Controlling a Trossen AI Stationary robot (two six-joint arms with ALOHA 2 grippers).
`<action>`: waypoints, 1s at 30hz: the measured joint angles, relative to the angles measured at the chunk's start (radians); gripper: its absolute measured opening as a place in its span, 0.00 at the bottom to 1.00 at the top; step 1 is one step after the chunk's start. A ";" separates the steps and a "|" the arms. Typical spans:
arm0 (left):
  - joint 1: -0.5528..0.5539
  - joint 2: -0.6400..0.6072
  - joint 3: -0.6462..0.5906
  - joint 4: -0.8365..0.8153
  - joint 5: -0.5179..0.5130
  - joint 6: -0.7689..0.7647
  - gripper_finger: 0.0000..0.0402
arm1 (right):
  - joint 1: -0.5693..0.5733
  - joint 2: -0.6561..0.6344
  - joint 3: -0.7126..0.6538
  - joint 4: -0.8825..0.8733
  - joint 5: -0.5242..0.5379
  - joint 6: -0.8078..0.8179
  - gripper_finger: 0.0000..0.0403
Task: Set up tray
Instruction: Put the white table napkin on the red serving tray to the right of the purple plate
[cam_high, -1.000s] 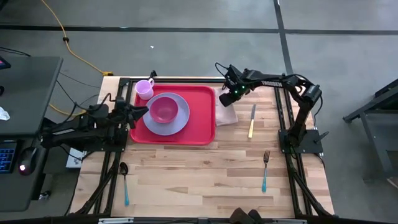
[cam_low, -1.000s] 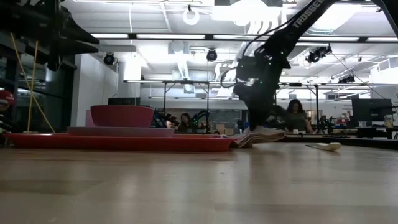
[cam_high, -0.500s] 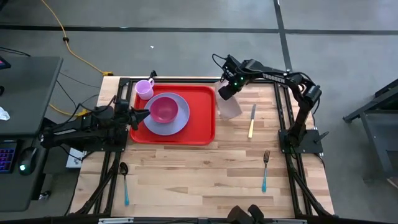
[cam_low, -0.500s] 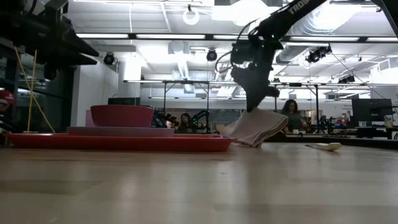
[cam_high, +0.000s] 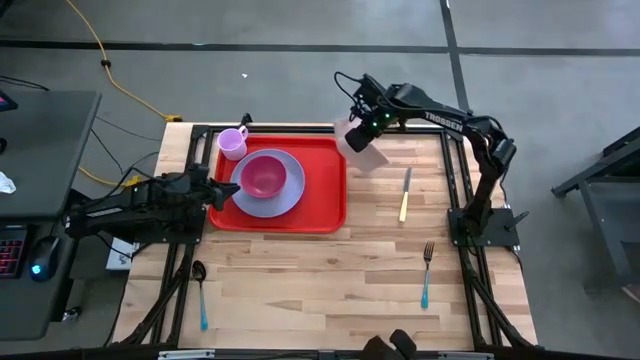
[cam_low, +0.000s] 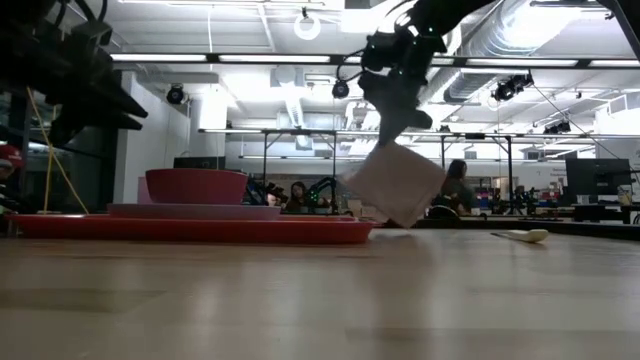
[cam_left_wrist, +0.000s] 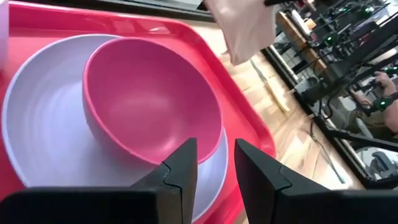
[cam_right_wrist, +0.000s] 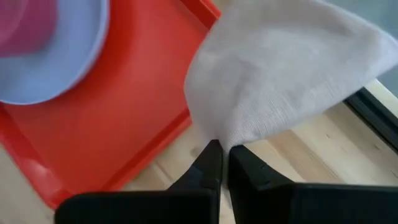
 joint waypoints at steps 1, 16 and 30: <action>0.000 0.000 0.000 -0.008 0.000 0.000 0.34 | 0.005 0.000 0.009 -0.007 -0.009 0.006 0.00; 0.000 0.000 0.000 -0.148 0.032 0.003 0.34 | 0.153 0.000 0.194 -0.105 -0.048 0.195 0.00; 0.000 0.000 0.000 -0.182 0.027 0.003 0.34 | 0.403 0.000 0.196 0.020 0.116 0.720 0.00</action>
